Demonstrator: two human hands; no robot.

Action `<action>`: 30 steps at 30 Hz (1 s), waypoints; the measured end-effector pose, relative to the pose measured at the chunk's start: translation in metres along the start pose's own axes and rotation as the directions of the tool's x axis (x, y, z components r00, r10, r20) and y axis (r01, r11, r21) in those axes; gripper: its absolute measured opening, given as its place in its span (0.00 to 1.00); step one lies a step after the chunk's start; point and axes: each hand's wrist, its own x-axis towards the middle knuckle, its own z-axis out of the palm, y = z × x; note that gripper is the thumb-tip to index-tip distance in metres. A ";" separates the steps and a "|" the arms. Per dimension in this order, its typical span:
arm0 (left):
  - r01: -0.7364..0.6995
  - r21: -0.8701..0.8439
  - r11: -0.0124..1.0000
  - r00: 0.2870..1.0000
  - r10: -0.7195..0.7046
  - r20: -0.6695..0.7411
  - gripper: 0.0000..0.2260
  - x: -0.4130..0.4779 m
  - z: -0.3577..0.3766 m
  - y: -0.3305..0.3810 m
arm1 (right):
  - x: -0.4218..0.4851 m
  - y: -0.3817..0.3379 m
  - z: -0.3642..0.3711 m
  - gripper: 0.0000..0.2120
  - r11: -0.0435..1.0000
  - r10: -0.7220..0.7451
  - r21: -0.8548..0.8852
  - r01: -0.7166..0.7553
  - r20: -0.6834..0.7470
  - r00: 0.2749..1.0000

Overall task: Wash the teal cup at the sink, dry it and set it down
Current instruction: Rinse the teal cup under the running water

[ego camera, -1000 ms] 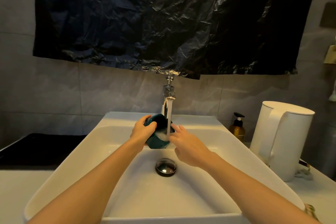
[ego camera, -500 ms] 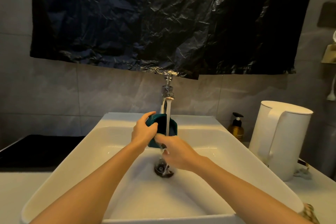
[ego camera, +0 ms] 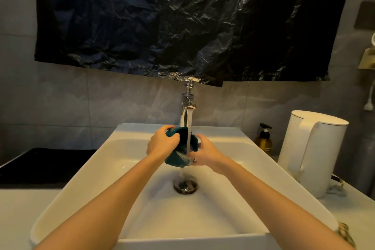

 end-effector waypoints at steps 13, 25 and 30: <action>-0.038 0.240 0.970 0.999 0.039 0.000 0.17 -0.005 -0.010 0.003 | 0.013 0.008 0.012 0.20 0.973 -0.051 -0.222 0.056 0.028 0.998; 0.006 0.154 0.988 0.986 -0.032 0.163 0.10 -0.008 -0.013 0.007 | 0.014 0.011 0.003 0.22 0.921 -0.196 -0.332 0.204 0.059 0.979; 0.139 -0.148 0.979 0.961 -0.097 0.260 0.03 -0.008 -0.014 0.014 | 0.016 0.008 0.007 0.16 0.925 -0.207 -0.349 0.150 -0.132 0.970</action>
